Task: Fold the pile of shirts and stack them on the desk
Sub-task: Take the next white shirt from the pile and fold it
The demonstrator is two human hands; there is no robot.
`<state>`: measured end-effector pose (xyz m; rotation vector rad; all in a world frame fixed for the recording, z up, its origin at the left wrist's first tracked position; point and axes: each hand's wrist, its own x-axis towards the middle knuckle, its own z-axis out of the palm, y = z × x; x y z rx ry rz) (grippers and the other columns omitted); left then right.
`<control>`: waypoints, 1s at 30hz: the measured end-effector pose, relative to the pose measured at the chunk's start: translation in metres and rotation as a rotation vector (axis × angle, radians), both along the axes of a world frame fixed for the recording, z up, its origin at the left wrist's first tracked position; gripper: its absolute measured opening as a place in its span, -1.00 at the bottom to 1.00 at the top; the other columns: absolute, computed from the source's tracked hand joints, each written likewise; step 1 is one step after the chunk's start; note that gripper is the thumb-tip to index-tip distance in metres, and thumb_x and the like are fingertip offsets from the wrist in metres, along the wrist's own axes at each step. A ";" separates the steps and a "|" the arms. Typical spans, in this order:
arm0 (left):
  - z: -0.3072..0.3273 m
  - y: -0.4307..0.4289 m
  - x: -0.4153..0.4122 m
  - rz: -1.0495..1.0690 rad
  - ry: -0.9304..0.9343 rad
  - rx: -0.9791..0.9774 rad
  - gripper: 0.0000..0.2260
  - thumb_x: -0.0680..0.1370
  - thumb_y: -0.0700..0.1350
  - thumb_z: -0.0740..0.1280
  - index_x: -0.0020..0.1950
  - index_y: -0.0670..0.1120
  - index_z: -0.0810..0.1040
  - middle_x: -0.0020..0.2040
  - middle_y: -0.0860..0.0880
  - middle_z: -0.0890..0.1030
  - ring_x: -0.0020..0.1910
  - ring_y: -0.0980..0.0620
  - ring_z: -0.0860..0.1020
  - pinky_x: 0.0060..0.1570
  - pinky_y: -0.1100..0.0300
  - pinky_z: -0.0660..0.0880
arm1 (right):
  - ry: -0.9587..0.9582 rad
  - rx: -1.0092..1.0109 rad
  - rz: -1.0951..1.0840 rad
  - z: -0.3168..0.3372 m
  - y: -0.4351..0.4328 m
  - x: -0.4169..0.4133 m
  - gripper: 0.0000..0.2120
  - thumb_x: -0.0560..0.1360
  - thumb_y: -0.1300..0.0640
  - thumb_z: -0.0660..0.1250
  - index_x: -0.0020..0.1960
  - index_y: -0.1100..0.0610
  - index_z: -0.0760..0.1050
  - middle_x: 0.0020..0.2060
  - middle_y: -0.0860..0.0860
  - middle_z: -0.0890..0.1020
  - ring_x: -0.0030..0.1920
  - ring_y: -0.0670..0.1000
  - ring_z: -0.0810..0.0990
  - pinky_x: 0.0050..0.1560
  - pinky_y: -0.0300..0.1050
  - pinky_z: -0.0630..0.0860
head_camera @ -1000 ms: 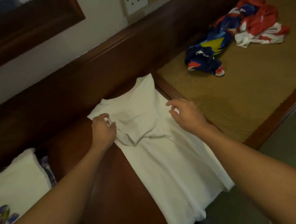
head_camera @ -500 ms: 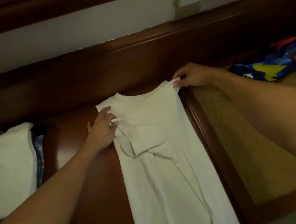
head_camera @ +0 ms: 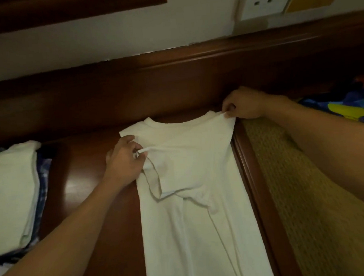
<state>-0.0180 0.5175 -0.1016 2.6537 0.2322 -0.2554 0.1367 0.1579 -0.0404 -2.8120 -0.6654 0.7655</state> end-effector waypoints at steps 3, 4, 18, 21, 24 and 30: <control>0.003 -0.006 0.002 0.041 -0.053 -0.070 -0.73 0.56 0.10 0.39 0.20 0.01 0.59 0.43 0.01 0.41 0.41 -0.07 0.41 0.44 -0.24 0.26 | -0.155 0.084 -0.089 -0.007 0.000 -0.010 -0.86 0.60 0.06 0.36 0.13 0.01 0.64 0.06 -0.03 0.63 0.06 0.02 0.58 0.09 0.01 0.54; 0.004 -0.007 0.003 0.039 -0.049 -0.073 -0.67 0.57 0.14 0.37 0.27 0.04 0.55 0.47 0.02 0.38 0.46 -0.06 0.37 0.49 -0.26 0.17 | -0.207 0.139 -0.131 -0.009 -0.001 -0.013 -0.86 0.60 0.08 0.36 0.12 0.02 0.64 0.07 -0.02 0.63 0.05 0.02 0.58 0.07 0.00 0.54; 0.017 -0.037 0.013 -0.073 -0.086 0.156 -0.65 0.62 -0.04 0.30 0.41 0.02 0.43 0.58 -0.09 0.22 0.60 -0.11 0.11 0.53 -0.33 -0.08 | -0.286 0.302 -0.729 -0.022 0.004 -0.060 -0.90 0.60 0.05 0.36 0.07 0.03 0.60 0.03 0.03 0.64 -0.02 0.05 0.61 -0.08 -0.04 0.55; 0.025 -0.072 0.029 -0.238 -0.199 0.032 -0.72 0.60 -0.12 0.34 0.31 0.02 0.56 0.50 -0.08 0.38 0.51 -0.12 0.30 0.52 -0.26 0.11 | -0.142 0.229 -0.804 -0.024 0.005 -0.119 -0.86 0.58 -0.05 0.37 -0.13 -0.05 0.60 -0.21 -0.04 0.65 -0.20 0.00 0.63 -0.15 0.04 0.63; 0.024 -0.117 0.048 -0.579 -0.276 0.014 -0.72 0.63 -0.10 0.29 0.34 0.04 0.57 0.50 -0.03 0.41 0.50 -0.08 0.33 0.51 -0.24 0.15 | -0.088 0.122 -0.711 -0.034 0.019 -0.175 -0.76 0.55 -0.15 0.37 -0.04 0.02 0.64 -0.15 0.01 0.67 -0.14 0.06 0.66 -0.11 0.01 0.63; -0.008 -0.151 0.070 -0.862 0.000 0.362 -0.52 0.73 0.12 -0.12 0.64 0.22 -0.17 0.63 0.21 -0.26 0.63 0.02 -0.23 0.49 -0.39 -0.23 | -0.225 -0.039 -0.720 -0.039 0.020 -0.209 -0.74 0.65 -0.06 0.24 0.11 0.08 0.60 -0.02 0.05 0.68 -0.05 0.08 0.66 -0.26 -0.13 0.41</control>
